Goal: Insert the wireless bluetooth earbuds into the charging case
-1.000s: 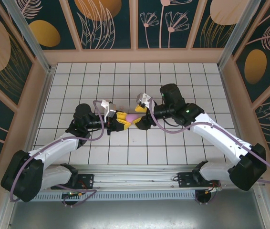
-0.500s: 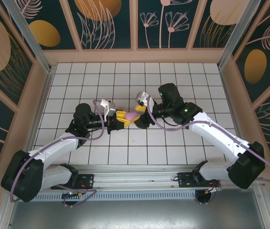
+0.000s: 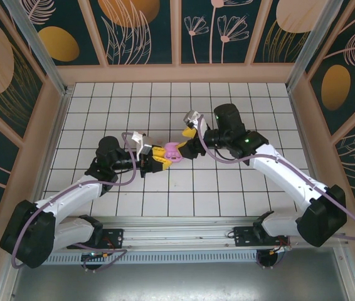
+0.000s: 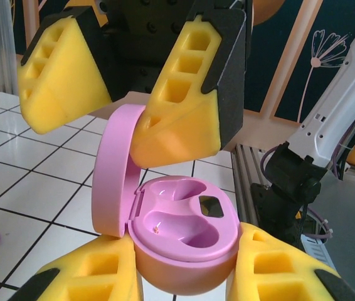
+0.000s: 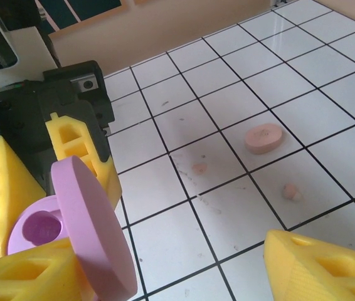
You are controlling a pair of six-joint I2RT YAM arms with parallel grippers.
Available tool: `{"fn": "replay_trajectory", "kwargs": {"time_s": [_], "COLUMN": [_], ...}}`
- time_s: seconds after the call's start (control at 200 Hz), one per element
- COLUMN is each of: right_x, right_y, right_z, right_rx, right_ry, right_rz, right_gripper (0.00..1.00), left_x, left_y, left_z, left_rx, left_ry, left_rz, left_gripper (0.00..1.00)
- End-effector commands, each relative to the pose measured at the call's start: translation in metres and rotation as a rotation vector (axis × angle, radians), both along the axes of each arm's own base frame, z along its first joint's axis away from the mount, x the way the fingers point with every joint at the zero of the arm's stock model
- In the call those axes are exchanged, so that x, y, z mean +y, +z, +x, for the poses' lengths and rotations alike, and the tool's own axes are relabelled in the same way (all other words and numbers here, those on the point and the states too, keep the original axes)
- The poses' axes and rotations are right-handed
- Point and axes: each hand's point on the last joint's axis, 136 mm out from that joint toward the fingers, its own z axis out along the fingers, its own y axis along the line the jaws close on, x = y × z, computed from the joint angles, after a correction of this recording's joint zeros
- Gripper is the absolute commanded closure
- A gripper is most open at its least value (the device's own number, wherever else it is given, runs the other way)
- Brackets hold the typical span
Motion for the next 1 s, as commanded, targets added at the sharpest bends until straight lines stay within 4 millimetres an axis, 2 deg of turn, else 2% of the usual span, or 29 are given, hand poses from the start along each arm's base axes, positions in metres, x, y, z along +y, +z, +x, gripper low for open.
{"fn": "replay_trajectory", "kwargs": {"time_s": [0.0, 0.215, 0.31, 0.581, 0.826, 0.996], "right_x": [0.0, -0.008, -0.012, -0.012, -0.002, 0.003], "right_y": [0.013, 0.033, 0.036, 0.023, 0.016, 0.003], "right_z": [0.001, -0.011, -0.013, -0.014, -0.039, -0.039], "right_rx": [-0.008, -0.037, -0.041, -0.02, -0.054, -0.062], "right_ry": [-0.002, -0.003, -0.018, -0.005, 0.125, 0.133], "right_rz": [0.028, 0.09, 0.097, 0.068, 0.054, 0.001], "right_gripper": [0.31, 0.3, 0.3, 0.3, 0.29, 0.27], "left_x": [-0.002, -0.003, -0.003, -0.003, -0.003, -0.003], "left_y": [0.014, 0.012, 0.014, 0.016, 0.017, 0.019], "left_z": [-0.003, 0.003, 0.005, 0.006, 0.006, 0.004], "left_rx": [-0.043, -0.018, -0.024, -0.018, -0.009, -0.014], "left_ry": [-0.019, 0.007, 0.015, 0.021, 0.021, 0.011], "left_rz": [-0.025, -0.038, -0.047, -0.055, -0.064, -0.067], "left_gripper": [1.0, 1.0, 1.0, 1.0, 1.0, 1.0]}}
